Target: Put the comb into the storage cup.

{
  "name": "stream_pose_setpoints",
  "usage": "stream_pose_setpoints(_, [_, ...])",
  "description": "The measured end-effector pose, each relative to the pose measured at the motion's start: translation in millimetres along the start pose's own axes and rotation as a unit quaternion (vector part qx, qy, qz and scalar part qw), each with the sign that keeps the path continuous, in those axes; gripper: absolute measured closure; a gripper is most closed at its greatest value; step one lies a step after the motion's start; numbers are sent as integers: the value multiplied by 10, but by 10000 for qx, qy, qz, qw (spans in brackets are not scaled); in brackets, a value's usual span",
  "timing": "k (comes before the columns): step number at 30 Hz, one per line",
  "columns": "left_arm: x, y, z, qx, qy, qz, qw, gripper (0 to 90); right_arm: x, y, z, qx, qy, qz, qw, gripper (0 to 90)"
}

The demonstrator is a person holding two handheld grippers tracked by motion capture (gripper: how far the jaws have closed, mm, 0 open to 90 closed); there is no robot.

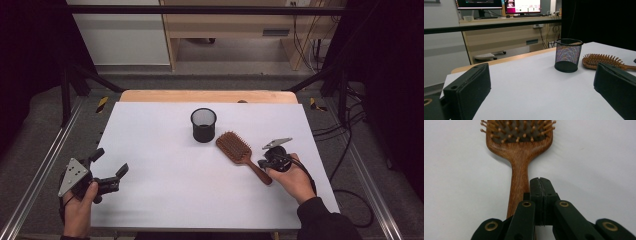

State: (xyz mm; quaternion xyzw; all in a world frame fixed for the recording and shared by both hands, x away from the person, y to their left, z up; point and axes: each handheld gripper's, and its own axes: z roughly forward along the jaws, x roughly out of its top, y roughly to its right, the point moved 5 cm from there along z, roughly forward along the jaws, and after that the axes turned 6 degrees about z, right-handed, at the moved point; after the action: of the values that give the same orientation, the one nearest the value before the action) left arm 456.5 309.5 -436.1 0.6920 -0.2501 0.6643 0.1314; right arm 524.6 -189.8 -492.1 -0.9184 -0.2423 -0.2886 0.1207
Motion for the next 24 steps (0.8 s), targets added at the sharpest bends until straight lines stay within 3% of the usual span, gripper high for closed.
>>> stream_pose_setpoints(6, [-3, 4, 6, -10, -9, -7, 10000, 12, 87, -30, -104, 32, 98, 79, 9999, 730])
stream_pose_setpoints(8, [-3, 7, 6, -13, -16, 1, 10000, 12, 162, -56, -134, 59, 0, 64, 10000, 577])
stream_pose_setpoints(11, [-2, 7, 4, -9, -13, 0, 10000, 12, 235, -86, -140, 118, -71, 77, 9999, 428])
stream_pose_setpoints(12, [-3, 6, 3, -13, -15, 3, 10000, 12, 235, -86, -140, 118, -71, 77, 9999, 428])
stream_pose_setpoints(13, [-2, 5, 2, -12, -10, -1, 10000, 12, 271, -108, -114, 123, -143, 52, 9998, 330])
stream_pose_setpoints(15, [-2, 5, 2, -15, -8, -2, 10000, 12, 296, -112, -87, 22, -139, 17, 9999, 274])
stream_pose_setpoints(19, [-1, 3, 2, -18, 0, -8, 10000, 12, 317, -134, -6, 38, -364, 28, 9993, 103])
stream_pose_setpoints(24, [1, 2, -1, -15, 5, -9, 10000, 12, 324, -149, 83, -23, -585, -47, 9983, 78])
